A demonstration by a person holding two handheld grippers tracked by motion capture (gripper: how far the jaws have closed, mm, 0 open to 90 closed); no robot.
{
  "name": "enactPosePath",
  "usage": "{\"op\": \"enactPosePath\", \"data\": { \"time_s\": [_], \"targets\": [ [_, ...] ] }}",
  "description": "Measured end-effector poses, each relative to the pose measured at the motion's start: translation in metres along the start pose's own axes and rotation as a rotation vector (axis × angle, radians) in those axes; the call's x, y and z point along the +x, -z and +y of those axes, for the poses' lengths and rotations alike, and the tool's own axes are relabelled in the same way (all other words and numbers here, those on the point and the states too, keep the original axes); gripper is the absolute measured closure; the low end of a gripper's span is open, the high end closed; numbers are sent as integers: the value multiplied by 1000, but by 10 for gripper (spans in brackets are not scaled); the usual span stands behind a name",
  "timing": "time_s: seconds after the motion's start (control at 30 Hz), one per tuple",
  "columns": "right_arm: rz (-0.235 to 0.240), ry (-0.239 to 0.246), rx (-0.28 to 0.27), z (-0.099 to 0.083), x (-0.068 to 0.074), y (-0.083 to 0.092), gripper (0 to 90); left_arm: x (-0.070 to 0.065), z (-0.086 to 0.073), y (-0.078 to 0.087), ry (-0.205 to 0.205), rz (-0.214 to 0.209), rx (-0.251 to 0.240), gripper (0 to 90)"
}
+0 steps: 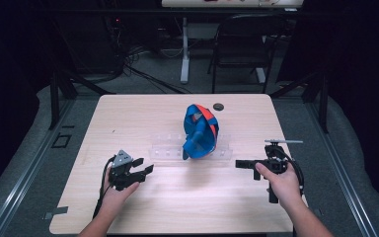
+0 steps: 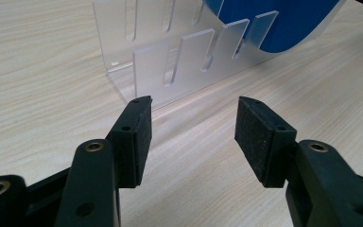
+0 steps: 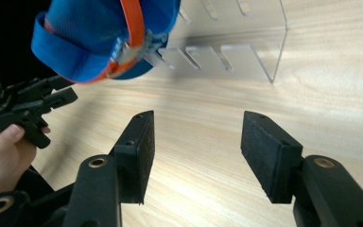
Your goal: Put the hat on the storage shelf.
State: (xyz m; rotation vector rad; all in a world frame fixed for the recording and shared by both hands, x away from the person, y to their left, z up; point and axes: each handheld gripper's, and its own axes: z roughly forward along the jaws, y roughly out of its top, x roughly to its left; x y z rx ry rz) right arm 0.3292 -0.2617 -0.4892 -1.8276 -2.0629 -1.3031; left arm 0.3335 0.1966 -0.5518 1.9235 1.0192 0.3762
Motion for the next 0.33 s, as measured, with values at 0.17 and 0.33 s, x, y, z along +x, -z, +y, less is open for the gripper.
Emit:
{"op": "enactPosePath", "data": {
  "time_s": [0.17, 0.33],
  "targets": [
    [55, 17, -69, -27, -9, -5, 427, -5, 0, -2, -8, -27, -8, 470],
    [91, 53, -135, -51, -16, -7, 415, -18, 6, -11, -42, -37, -12, 464]
  ]
}}
